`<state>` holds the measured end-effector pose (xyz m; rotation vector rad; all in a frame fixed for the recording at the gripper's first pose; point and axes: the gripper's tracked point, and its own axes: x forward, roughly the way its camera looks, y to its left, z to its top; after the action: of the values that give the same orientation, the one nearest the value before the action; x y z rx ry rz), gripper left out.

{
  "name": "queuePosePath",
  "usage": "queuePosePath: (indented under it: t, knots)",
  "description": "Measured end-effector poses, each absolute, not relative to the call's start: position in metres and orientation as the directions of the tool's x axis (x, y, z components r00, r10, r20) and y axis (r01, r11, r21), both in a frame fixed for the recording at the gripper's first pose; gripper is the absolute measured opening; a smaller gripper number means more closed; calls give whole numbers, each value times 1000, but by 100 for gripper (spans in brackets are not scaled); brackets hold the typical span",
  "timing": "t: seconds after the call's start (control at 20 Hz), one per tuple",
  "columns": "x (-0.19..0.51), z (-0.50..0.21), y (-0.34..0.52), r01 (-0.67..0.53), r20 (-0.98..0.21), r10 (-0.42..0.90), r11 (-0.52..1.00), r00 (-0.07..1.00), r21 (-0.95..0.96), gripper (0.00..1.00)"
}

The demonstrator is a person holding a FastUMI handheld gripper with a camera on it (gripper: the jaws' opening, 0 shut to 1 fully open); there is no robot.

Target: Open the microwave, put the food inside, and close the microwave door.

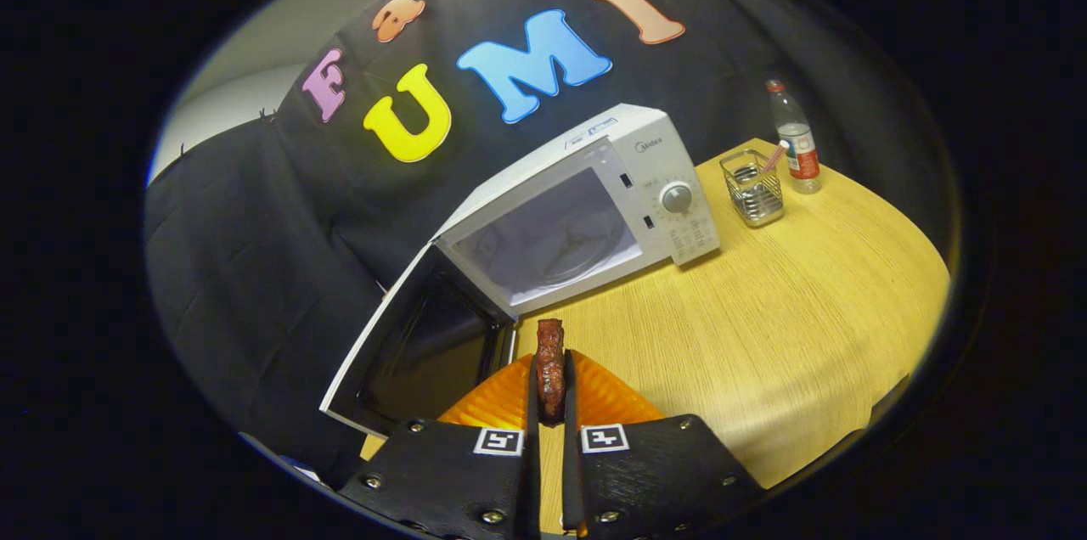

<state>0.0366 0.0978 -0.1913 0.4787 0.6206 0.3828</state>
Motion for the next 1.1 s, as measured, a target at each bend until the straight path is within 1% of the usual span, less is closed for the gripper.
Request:
queuePosePath:
  t: [0.4,1.1]
  knots:
    - [104,-192,142,-250,-404,513,799,757,547,10]
    - [216,-250,179,-247,-380,485,813,787,527,10]
